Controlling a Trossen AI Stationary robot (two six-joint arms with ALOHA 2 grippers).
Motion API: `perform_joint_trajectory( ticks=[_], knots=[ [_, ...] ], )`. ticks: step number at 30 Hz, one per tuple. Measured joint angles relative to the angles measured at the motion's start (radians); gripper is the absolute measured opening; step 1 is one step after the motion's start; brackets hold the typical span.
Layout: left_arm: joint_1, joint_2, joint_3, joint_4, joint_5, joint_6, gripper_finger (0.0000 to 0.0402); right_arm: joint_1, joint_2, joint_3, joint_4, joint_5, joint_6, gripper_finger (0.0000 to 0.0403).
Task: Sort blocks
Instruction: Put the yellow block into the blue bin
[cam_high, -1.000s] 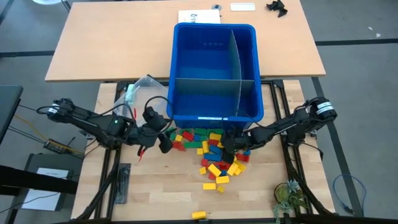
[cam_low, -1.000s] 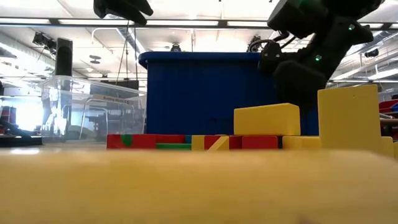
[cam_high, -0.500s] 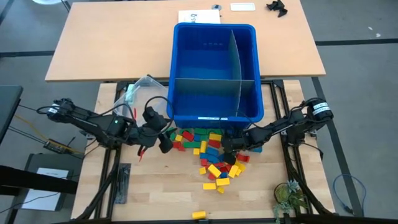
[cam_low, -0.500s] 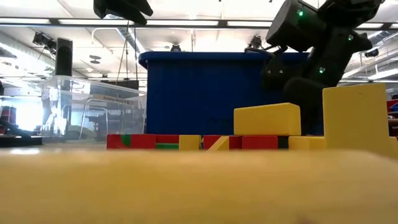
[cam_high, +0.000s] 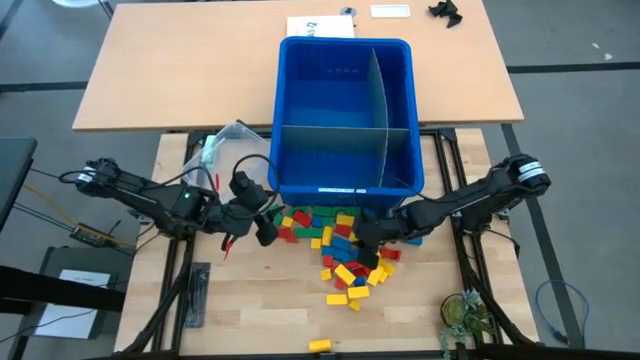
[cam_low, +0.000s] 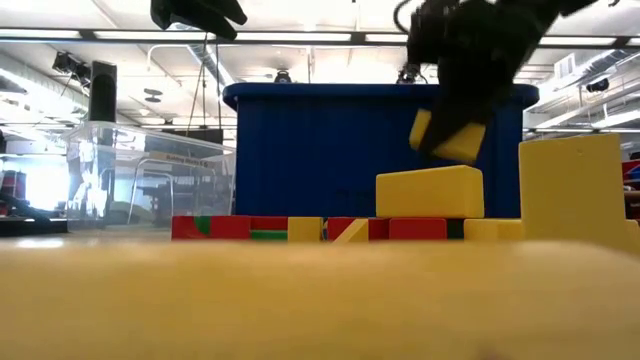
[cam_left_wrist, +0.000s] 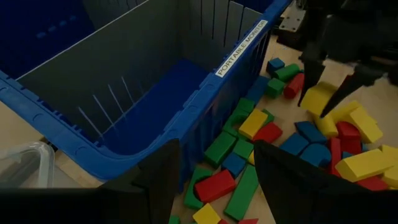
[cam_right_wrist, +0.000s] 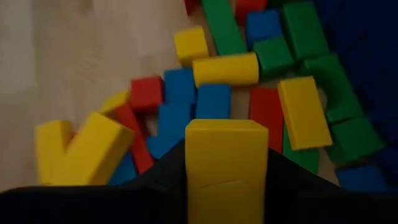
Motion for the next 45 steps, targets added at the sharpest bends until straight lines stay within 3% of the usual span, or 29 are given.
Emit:
perform_joint_trajectory(
  ticks=[10, 21, 27, 34, 45],
  knots=[
    [0.000, 0.000, 0.000, 0.002, 0.000, 0.000, 0.0214, -0.053, -0.154, 0.050, -0.009, 0.021, -0.051, 0.0132],
    [0.000, 0.000, 0.000, 0.025, -0.006, -0.001, 0.0214, -0.245, -0.320, 0.050, -0.014, 0.046, -0.135, 0.0132],
    [0.000, 0.000, 0.000, 0.032, -0.007, 0.001, 0.0214, -0.427, -0.372, 0.050, 0.001, 0.048, -0.204, 0.0132],
    [0.000, 0.000, 0.000, 0.041, -0.010, 0.001, 0.0214, -0.718, -0.380, 0.050, 0.029, 0.066, -0.310, 0.0132],
    [0.000, 0.000, 0.000, 0.050, -0.011, 0.000, 0.0214, -1.080, -0.340, 0.050, 0.076, -0.069, -0.356, 0.0132]
  ],
)
